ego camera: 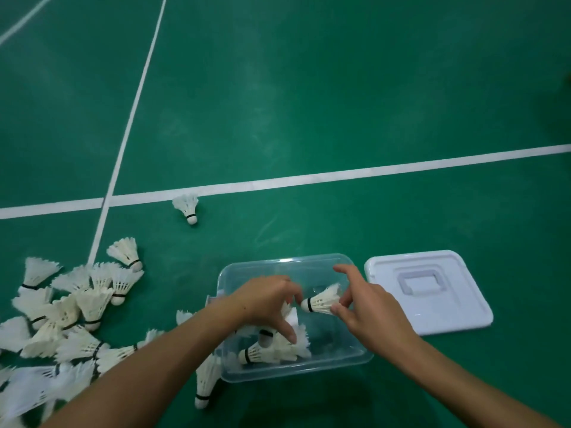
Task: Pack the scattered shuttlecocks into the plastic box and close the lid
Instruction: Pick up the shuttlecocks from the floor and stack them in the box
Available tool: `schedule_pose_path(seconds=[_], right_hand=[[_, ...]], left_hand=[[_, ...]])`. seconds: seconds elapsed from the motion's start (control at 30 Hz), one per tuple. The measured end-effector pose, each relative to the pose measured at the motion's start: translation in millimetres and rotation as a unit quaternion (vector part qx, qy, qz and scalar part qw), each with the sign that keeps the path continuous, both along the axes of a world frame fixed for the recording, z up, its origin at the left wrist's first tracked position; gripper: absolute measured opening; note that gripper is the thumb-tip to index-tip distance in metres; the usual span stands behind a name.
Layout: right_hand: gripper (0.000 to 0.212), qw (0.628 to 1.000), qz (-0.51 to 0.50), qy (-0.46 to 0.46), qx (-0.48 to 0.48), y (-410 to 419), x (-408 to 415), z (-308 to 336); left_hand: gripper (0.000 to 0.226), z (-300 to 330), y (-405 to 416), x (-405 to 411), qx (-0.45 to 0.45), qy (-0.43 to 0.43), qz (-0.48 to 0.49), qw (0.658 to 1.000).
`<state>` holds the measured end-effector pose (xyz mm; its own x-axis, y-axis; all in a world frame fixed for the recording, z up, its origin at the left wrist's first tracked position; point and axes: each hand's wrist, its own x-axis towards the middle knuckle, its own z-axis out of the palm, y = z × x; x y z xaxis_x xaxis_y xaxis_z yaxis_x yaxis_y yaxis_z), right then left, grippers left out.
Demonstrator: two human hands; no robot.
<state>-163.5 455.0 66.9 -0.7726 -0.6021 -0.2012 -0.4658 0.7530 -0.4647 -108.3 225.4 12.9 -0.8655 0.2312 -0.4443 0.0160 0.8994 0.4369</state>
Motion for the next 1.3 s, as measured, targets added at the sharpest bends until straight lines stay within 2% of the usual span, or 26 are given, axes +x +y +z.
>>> schedule_pose_path(seconds=[0.17,0.37,0.43,0.73,0.97,1.13,1.3], right_hand=[[0.070,0.999,0.019,0.002,0.037,-4,3,-4],[0.064,0.987,0.060,0.043,0.141,-12,6,-7],[0.061,0.984,0.064,0.040,0.160,-13,6,-8],[0.074,0.980,0.084,-0.119,0.136,-28,12,-22],[0.090,0.954,0.050,-0.249,0.159,-44,12,-45],[0.091,0.954,0.052,-0.229,0.188,-47,15,-60],[0.093,0.949,0.057,-0.243,0.192,-47,14,-55]], left_hand=[[0.085,-26,17,2,-0.063,-0.090,-0.039,0.993],[0.056,-32,21,4,-0.070,-0.080,-0.020,0.994],[0.053,-31,18,5,-0.069,-0.074,-0.011,0.995],[0.057,-33,12,11,-0.061,-0.077,-0.006,0.995],[0.057,-32,11,10,-0.063,-0.087,-0.003,0.994],[0.071,-29,13,12,-0.051,-0.091,-0.008,0.995],[0.082,3,3,12,0.021,-0.054,0.043,0.997]])
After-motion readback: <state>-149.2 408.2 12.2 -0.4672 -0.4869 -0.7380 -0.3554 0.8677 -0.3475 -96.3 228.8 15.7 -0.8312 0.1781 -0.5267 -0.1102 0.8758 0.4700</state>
